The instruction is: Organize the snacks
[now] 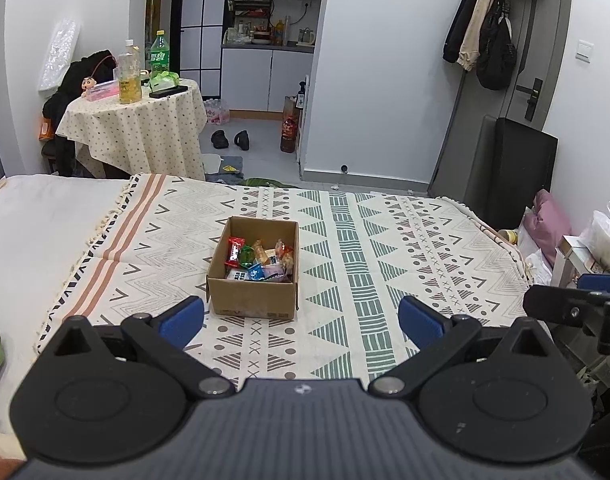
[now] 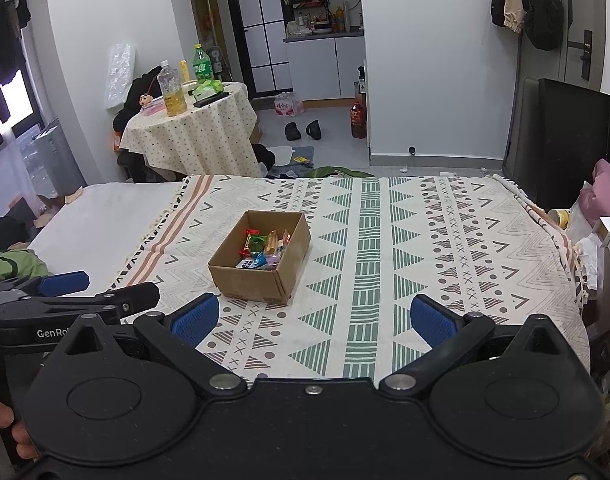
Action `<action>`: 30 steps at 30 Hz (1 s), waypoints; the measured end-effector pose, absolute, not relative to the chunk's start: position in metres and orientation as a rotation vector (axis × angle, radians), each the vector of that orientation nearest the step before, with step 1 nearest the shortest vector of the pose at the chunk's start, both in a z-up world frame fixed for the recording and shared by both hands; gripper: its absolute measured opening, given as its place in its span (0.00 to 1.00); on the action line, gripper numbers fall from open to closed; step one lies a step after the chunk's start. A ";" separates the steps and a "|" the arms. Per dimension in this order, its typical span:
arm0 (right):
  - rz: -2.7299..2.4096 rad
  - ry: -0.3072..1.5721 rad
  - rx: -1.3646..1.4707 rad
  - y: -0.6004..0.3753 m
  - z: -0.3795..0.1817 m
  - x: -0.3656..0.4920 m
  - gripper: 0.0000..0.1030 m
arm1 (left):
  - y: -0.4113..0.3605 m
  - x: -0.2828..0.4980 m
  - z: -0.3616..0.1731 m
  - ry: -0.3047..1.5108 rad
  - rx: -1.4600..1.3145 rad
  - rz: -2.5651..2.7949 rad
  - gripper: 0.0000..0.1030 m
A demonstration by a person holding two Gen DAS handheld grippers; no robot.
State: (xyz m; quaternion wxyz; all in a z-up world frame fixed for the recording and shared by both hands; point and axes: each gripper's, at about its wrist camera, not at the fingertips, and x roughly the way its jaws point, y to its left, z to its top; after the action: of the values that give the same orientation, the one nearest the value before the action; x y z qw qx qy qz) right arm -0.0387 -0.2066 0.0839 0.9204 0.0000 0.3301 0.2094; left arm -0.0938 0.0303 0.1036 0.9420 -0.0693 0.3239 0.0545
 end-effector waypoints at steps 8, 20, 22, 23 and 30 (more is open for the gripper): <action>0.433 0.685 0.004 -0.207 0.084 -0.038 1.00 | 0.031 -0.093 0.104 0.660 -0.140 0.112 1.00; 0.432 0.685 0.006 -0.208 0.084 -0.038 1.00 | 0.031 -0.093 0.104 0.661 -0.140 0.111 1.00; 0.433 0.686 0.006 -0.208 0.084 -0.038 1.00 | 0.031 -0.093 0.104 0.662 -0.140 0.113 1.00; 0.432 0.686 0.005 -0.208 0.084 -0.038 1.00 | 0.031 -0.093 0.104 0.664 -0.142 0.111 1.00; 0.428 0.690 0.008 -0.208 0.083 -0.037 1.00 | 0.036 -0.093 0.103 0.671 -0.146 0.107 1.00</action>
State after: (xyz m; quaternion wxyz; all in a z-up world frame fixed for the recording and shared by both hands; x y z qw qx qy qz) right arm -0.0373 -0.2077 0.0833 0.9187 0.0038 0.3356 0.2080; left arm -0.0928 0.0358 0.1028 0.9402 -0.0715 0.3288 0.0525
